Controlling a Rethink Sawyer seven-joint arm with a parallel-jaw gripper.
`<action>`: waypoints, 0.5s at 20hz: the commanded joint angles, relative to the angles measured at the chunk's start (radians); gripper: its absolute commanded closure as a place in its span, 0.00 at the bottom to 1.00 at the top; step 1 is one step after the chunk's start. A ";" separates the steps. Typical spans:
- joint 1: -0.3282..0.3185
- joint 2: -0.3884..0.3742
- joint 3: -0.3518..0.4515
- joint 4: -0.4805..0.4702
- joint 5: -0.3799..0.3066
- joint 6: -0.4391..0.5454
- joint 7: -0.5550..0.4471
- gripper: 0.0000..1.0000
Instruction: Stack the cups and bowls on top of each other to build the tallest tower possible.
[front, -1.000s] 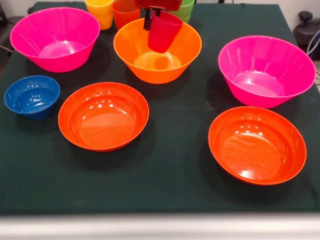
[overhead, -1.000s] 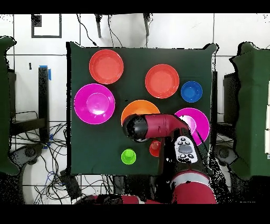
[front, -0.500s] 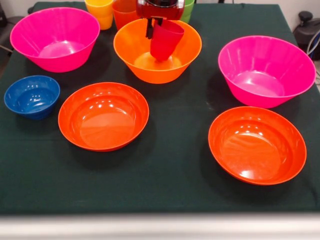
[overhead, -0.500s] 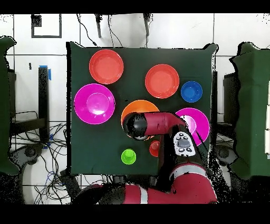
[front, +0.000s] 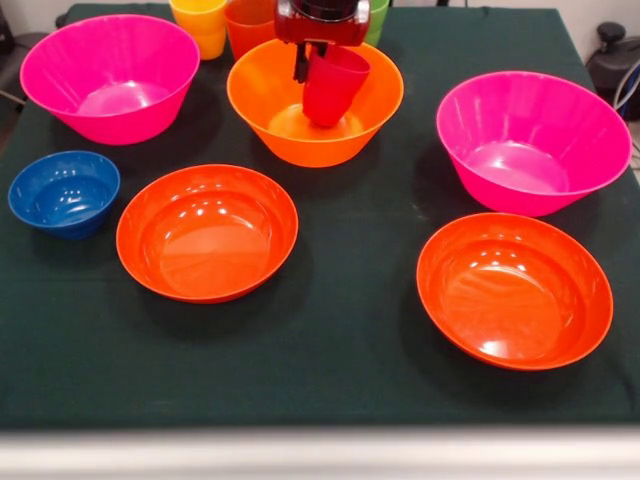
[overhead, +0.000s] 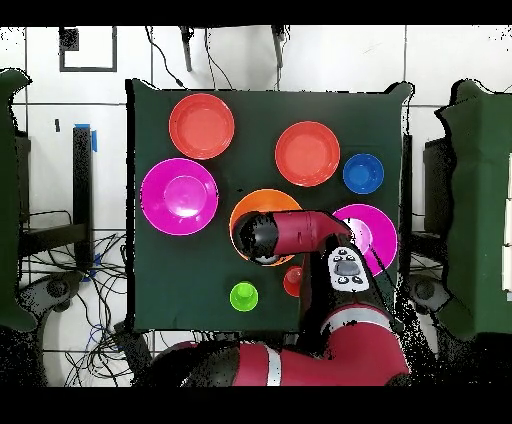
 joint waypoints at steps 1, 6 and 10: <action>0.000 0.014 0.098 -0.061 -0.064 -0.024 -0.056 1.00; 0.005 0.018 0.095 -0.068 -0.068 -0.021 -0.054 1.00; 0.004 0.017 0.092 -0.069 -0.064 -0.024 -0.044 0.00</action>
